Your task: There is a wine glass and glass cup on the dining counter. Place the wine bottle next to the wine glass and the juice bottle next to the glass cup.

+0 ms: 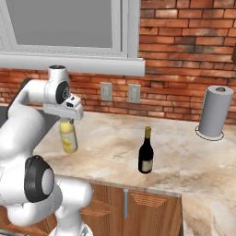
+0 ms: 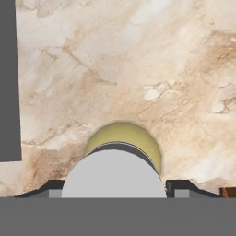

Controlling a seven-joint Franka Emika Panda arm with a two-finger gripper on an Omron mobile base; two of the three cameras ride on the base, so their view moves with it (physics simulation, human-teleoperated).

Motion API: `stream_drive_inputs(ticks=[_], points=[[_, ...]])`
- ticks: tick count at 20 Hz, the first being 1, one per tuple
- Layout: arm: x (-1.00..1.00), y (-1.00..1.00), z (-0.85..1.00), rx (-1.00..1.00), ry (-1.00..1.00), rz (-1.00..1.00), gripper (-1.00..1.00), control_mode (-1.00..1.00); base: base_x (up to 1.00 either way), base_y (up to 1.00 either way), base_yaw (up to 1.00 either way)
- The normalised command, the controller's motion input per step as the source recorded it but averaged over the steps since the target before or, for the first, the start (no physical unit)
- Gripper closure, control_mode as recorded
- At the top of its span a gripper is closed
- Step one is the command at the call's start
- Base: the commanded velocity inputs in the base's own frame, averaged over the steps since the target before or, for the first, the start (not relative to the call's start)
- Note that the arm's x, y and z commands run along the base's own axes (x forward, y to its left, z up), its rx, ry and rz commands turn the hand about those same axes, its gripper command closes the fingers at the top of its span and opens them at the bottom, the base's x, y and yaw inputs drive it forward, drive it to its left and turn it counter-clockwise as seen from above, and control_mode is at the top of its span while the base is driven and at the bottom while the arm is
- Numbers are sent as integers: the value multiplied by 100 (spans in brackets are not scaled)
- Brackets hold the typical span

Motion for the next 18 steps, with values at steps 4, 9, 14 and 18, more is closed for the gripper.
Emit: stream_drive_inputs(ticks=[4, 9, 14, 18], points=[[-27, 2, 39, 0, 0, 0, 100, -100, 0, 0, 0], [-26, 4, 20, 0, 0, 0, 100, -100, 0, 0, 0], [-15, 6, 8, 0, 0, 0, 100, -100, 0, 0, 0], [-7, 2, 2, 0, -4, 0, 100, -100, 0, 0, 0]])
